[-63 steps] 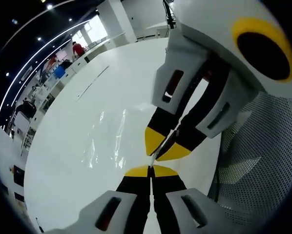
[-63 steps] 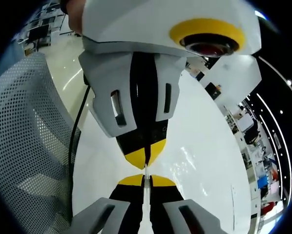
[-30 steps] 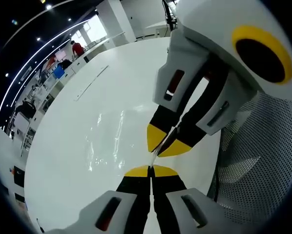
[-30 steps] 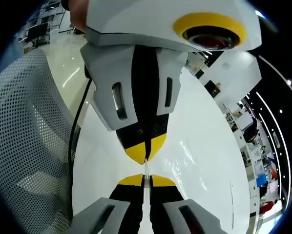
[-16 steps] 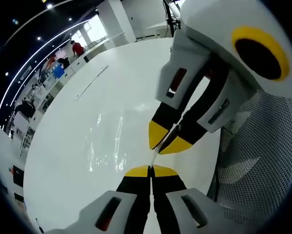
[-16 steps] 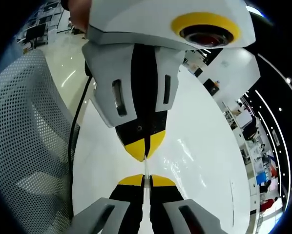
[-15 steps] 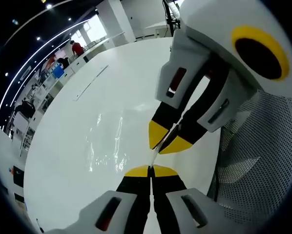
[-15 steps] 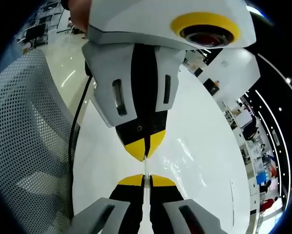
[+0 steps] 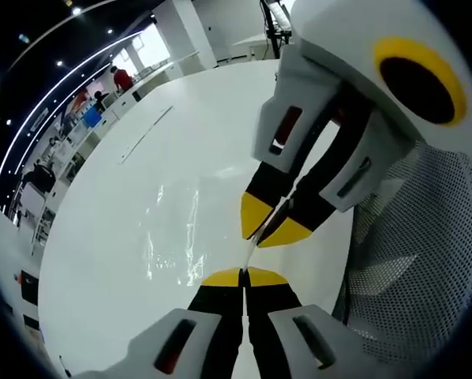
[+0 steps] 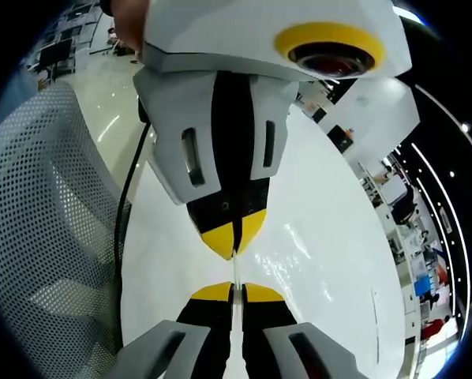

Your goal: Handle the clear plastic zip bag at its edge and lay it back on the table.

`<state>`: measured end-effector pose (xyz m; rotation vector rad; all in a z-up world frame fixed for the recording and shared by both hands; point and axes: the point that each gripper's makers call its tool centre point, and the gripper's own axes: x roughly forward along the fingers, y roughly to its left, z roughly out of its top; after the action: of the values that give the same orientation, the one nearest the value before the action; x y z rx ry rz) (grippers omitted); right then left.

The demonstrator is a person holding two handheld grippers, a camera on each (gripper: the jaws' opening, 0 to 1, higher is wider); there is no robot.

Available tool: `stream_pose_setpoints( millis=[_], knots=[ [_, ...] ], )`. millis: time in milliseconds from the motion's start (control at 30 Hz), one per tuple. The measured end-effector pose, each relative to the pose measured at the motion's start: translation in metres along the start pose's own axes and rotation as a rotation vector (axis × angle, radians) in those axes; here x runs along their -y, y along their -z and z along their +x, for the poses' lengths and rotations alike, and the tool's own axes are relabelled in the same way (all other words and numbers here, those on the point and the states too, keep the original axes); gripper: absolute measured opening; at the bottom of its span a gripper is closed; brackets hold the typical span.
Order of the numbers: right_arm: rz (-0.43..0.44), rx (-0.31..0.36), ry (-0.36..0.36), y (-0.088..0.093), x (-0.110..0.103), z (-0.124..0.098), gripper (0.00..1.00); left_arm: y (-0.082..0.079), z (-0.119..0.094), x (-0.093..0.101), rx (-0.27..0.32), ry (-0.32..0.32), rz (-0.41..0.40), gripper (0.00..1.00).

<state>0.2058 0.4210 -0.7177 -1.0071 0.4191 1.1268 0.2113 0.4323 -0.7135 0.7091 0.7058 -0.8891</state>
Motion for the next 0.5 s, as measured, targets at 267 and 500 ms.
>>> stream_pose_setpoints(
  millis=[267,500],
  knots=[
    [0.007,0.002,0.009,0.0017,0.0022,-0.0015,0.0,-0.0029,0.0026,-0.0029,-0.012,0.002,-0.001,0.0],
    [0.014,0.002,0.002,0.0057,0.0035,-0.0033,0.0,-0.0035,0.0044,-0.0066,-0.011,-0.015,-0.031,0.0]
  ],
)
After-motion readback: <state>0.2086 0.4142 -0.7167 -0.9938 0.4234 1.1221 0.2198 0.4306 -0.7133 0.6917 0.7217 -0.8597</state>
